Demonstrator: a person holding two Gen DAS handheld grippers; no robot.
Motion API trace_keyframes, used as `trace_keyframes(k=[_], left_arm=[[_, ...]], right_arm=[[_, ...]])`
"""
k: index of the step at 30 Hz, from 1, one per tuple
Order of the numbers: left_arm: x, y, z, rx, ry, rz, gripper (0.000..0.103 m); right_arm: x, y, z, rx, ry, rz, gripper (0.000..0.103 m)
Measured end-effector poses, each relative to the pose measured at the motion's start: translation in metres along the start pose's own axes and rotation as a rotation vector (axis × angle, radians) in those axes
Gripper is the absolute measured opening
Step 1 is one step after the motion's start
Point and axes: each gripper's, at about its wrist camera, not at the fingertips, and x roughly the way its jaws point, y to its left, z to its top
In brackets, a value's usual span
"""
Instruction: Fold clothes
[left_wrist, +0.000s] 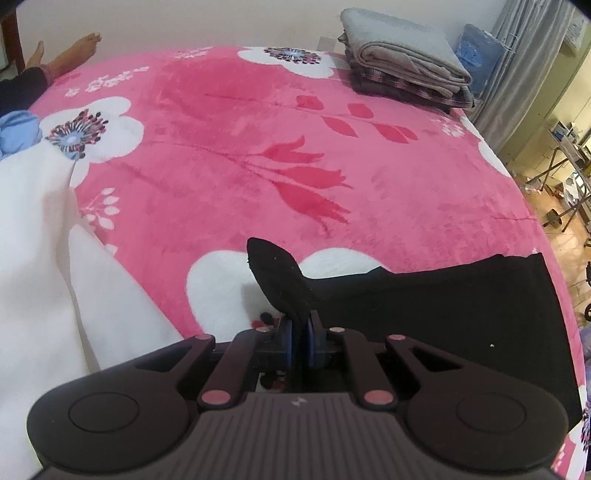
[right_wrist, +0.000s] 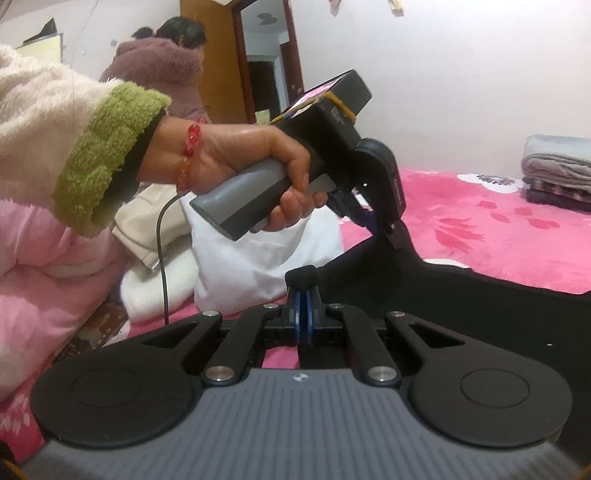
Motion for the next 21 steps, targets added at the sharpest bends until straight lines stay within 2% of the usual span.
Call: trace_keyframes(k=[21], left_arm=[[-0.029, -0.063, 0.004, 0.055, -0.049, 0.024, 0.008]], right_arm=[[-0.050, -0.014, -0.002, 0.051, -0.071, -0.112, 0.002]])
